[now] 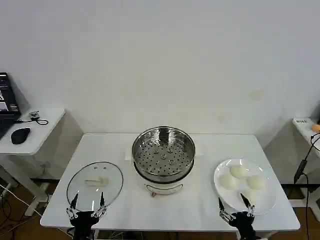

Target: Take steamed baozi put them in steamer then cover it.

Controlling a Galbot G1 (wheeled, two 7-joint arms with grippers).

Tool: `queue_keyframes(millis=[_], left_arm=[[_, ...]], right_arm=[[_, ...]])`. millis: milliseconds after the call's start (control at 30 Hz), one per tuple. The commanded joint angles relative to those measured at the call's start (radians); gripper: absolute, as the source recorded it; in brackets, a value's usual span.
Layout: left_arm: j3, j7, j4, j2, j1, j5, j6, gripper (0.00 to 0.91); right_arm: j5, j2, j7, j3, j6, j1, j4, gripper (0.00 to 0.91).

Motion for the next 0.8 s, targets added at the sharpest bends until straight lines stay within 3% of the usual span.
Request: queue_keyframes(millis=[33,167,300,333,367,400,533,600,733,800], left_arm=[[-0.066,0.144,-0.066,-0.008,-0.017,0.01,0.096,0.907],[-0.122,0.201,-0.027,-0.021,-0.042,0.018,-0.014,0.907],[-0.144,0.256,-0.034,-0.016,-0.024,0.13,-0.015,0.907],[-0.144,0.255,-0.037,-0.017,-0.021,0.138,-0.017,0.907],[-0.143,0.254,-0.04,-0.018,-0.02,0.134,-0.016,0.907],[-0.141,0.252,-0.039,-0.018,-0.017,0.133,-0.016,0.907],[-0.143,0.246,-0.023,-0.027,-0.015,0.136,-0.018,0.907],[-0.142,0.245,-0.025,-0.028,-0.011,0.137,-0.018,0.907],[-0.145,0.237,-0.026,-0.035,-0.011,0.138,-0.02,0.907],[-0.148,0.231,-0.022,-0.041,-0.014,0.138,-0.02,0.907]], right_arm=[[-0.088,-0.159,-0.023,0.057,-0.144,0.116,-0.022,0.907],[-0.134,-0.364,-0.133,0.096,-0.27,0.228,-0.08,0.907],[-0.187,-0.499,-0.266,0.105,-0.338,0.336,-0.157,0.907],[-0.224,-0.558,-0.351,0.103,-0.345,0.377,-0.172,0.907],[-0.224,-0.558,-0.351,0.103,-0.345,0.377,-0.172,0.907],[-0.252,-0.612,-0.426,0.096,-0.354,0.408,-0.193,0.907],[-0.328,-0.756,-0.643,0.028,-0.302,0.553,-0.283,0.907],[-0.339,-0.802,-0.726,-0.009,-0.277,0.606,-0.338,0.907],[-0.392,-0.883,-0.896,-0.218,-0.177,0.809,-0.461,0.907],[-0.423,-0.897,-0.95,-0.312,-0.13,0.918,-0.521,0.907]])
